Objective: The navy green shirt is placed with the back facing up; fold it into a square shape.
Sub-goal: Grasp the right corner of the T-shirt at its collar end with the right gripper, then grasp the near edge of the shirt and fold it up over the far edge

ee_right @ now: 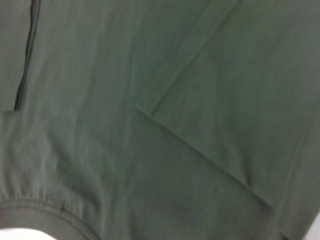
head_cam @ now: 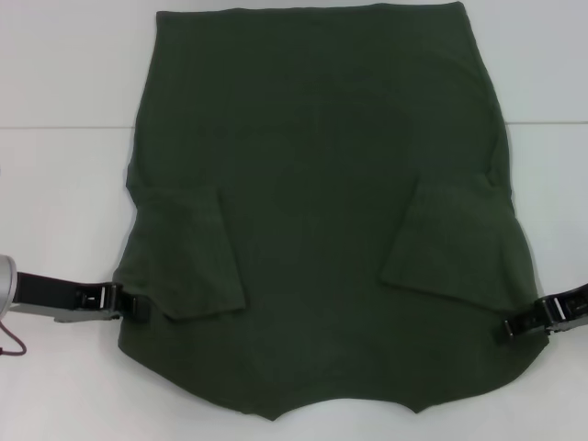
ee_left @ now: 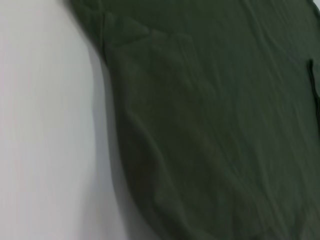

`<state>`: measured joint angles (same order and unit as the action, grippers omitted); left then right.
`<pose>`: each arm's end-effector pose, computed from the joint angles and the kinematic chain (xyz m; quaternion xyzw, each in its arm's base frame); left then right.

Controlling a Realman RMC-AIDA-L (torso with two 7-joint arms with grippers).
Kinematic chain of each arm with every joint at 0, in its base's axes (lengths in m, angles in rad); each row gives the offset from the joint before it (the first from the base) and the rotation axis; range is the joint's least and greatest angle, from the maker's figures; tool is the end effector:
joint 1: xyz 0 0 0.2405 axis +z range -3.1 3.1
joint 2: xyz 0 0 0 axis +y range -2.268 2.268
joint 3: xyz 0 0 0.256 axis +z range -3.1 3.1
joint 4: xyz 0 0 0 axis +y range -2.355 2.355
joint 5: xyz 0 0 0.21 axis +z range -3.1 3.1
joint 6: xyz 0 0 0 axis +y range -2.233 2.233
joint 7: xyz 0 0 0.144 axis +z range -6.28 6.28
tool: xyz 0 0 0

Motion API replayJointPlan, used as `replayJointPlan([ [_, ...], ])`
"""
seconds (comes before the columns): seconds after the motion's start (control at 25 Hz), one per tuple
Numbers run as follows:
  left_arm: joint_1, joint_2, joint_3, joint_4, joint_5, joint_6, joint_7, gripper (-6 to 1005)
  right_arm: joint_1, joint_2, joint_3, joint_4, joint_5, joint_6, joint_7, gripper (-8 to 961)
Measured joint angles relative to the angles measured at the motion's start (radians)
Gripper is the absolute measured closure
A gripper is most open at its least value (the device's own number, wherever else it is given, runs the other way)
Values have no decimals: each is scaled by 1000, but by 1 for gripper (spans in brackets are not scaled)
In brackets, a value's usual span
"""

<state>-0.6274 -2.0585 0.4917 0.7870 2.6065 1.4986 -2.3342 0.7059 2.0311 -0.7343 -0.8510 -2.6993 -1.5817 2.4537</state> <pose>-0.3099 0.3446 0.0297 -0.7715 -0.6174 -0.0587 0.1422 0.2783 0.3598 0.0325 -0.8077 0.5711 -0.0770 0.1242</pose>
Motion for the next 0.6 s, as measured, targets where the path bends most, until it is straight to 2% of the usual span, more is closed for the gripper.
replayJointPlan([
  [0.2,0,0,-1,1,-6,1,2,960,-7,4,0,-10,2,10,-9,186],
  [0.44,0,0,-2,2,-12,5,3,960,-5,3,-15,-6,-5,13,-7,407],
  [0.52,0,0,-2,2,-13,6,4,960,-5,3,-16,-6,-5,14,-6,624],
  [0.6,0,0,-2,2,-16,6,5,960,-5,3,-16,-6,-5,14,-6,667],
])
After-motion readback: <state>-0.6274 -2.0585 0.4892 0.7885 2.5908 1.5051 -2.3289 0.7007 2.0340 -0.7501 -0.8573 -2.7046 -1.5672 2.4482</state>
